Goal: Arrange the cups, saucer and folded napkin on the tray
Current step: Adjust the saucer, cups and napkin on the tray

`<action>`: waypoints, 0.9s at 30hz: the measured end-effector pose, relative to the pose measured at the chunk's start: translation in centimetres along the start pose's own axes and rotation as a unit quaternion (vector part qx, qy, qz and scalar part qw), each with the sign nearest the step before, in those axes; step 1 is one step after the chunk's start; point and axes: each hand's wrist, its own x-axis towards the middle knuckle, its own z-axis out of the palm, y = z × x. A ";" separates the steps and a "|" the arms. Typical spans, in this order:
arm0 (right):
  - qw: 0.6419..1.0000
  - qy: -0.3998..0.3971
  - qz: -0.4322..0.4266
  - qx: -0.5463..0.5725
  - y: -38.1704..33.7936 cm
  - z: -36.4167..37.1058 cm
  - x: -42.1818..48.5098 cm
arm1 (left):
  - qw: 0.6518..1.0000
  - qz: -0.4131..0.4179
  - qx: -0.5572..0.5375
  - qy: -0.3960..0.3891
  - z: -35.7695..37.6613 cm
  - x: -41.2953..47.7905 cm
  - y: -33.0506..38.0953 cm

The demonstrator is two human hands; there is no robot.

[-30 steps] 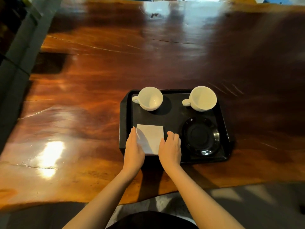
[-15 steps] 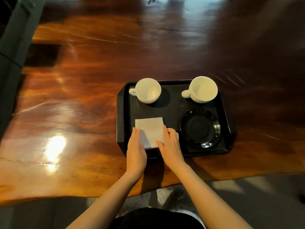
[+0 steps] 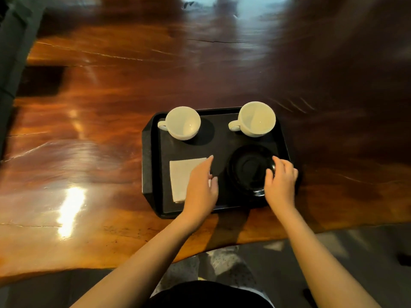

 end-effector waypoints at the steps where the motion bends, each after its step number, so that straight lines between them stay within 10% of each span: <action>1: 1.000 -0.012 0.025 -0.013 0.9 -0.4 0.7 | 0.999 -0.009 0.016 -0.028 0.9 1.1 0.8; 19: 0.990 -0.114 0.027 0.081 3.3 -0.9 4.3 | 0.986 -0.104 0.123 -0.043 4.4 6.0 2.5; 27: 0.925 -0.229 0.006 0.302 1.2 -1.3 13.9 | 0.957 -0.229 -0.179 0.000 4.9 13.1 5.9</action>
